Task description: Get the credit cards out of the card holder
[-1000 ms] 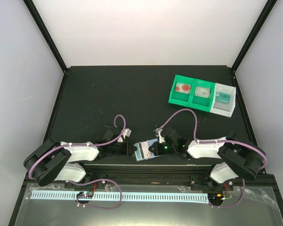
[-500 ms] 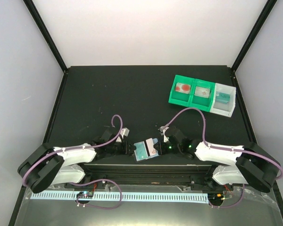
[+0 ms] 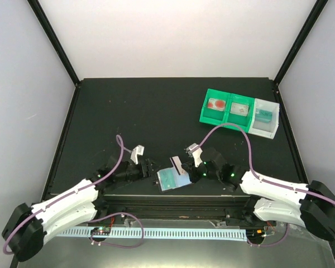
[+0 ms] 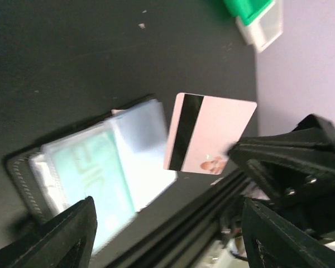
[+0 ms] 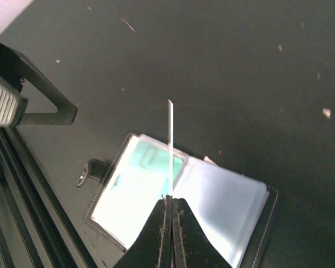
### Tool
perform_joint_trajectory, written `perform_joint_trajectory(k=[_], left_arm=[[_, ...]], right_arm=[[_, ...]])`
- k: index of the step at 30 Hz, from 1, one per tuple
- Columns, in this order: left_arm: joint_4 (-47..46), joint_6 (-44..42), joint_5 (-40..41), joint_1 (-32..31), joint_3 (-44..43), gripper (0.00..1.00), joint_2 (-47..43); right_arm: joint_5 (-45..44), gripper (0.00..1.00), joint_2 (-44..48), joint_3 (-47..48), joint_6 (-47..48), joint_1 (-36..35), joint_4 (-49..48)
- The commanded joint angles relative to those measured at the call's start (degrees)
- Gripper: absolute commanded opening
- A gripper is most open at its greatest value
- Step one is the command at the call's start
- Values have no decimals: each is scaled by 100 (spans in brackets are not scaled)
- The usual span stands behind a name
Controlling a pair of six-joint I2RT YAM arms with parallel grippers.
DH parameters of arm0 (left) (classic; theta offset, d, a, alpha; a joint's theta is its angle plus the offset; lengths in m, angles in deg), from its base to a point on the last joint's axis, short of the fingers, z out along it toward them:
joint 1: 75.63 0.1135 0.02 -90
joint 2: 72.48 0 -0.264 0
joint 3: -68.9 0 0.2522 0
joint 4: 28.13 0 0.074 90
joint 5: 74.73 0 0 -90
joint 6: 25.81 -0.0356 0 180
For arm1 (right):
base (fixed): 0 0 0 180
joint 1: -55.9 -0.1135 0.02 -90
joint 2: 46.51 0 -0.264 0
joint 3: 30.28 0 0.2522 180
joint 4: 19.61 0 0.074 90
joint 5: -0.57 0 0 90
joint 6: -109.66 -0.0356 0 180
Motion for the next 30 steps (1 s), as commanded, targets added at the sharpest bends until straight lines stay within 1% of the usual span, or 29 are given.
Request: perform_joint_trajectory(k=[1, 3, 5, 8, 12, 16, 21, 25, 28, 30], left_arm=[[-224, 1415, -173, -3, 142, 73, -662], [-568, 1927, -213, 7, 350, 73, -983], [-682, 2369, -158, 8, 487, 73, -1290], [-692, 2819, -13, 12, 606, 73, -1704], [-903, 3283, -23, 15, 741, 72, -2045], [-1057, 3496, -90, 13, 757, 68, -2179], [-1198, 3676, -286, 9, 843, 66, -2150], [-1278, 3724, -358, 15, 919, 63, -2131], [-1216, 3755, -391, 18, 950, 63, -2138], [-1143, 3756, -415, 10, 951, 67, -2148]], right_arm=[[-519, 1, 416, -38, 1067, -231, -442], [-671, 1, 566, -103, 1382, -382, -542], [-815, 1, 662, -133, 1744, -515, -567], [-1020, 1, 745, -162, 2154, -756, -601], [-1319, 1, 684, -137, 2578, -1172, -636], [-1675, 1, 475, -42, 2822, -1554, -665], [-2053, 1, 221, 119, 3028, -1928, -637], [-2432, 1, 133, 216, 3114, -2221, -595], [-2769, 1, 77, 290, 3135, -2379, -571], [-2938, 1, 23, 345, 3161, -2460, -529]])
